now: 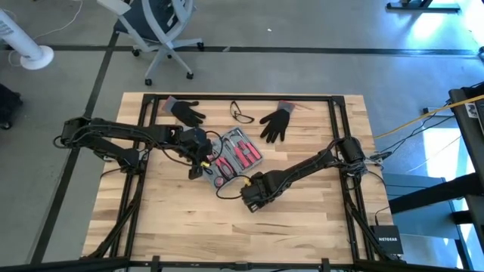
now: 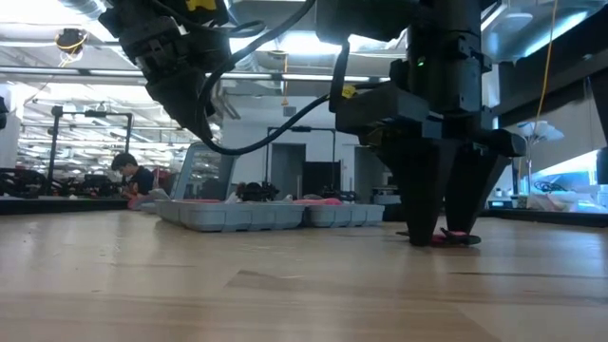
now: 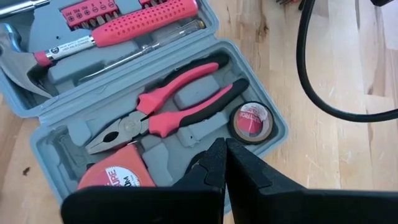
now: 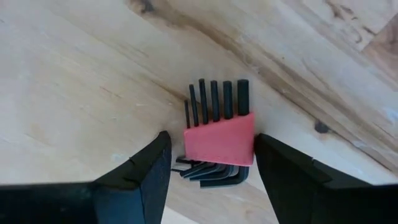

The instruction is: Prefit tool cases

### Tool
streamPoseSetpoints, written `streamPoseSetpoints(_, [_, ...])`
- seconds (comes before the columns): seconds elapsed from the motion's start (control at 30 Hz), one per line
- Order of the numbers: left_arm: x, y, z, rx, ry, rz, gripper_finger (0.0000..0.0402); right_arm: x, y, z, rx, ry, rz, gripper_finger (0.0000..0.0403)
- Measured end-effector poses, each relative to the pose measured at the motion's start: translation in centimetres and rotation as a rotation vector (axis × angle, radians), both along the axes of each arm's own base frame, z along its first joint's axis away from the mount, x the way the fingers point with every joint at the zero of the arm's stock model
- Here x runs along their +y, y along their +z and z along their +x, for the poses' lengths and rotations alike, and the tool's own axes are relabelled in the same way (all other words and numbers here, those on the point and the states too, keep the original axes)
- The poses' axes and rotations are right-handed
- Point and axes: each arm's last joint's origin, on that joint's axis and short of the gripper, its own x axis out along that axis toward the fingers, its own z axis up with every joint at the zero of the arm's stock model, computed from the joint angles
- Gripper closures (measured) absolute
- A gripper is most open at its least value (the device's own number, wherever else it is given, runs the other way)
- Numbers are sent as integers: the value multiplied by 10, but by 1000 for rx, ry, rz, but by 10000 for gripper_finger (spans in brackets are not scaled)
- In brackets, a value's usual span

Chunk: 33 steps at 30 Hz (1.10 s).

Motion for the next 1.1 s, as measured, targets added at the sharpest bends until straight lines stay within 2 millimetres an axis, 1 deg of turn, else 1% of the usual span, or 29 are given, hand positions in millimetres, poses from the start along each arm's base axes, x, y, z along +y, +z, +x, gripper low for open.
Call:
streamPoseSetpoints(0.2, [0, 0, 0, -1, 0, 1, 401, -3, -3, 1, 14, -6, -3, 188])
streamPoseSetpoints(0.33, [0, 0, 0, 0, 0, 2, 401, -2, -10, 2, 38, -2, 10, 218])
streamPoseSetpoints(0.43, [0, 0, 0, 0, 1, 2, 401, -1, -11, 2, 43, 1, 25, 243])
streamPoseSetpoints(0.53, [0, 0, 0, -1, 2, 2, 401, -1, -11, 2, 43, 3, 26, 257])
streamPoseSetpoints(1.1, [0, 0, 0, -2, -14, 13, 401, -1, -12, 2, 49, 4, 37, 257])
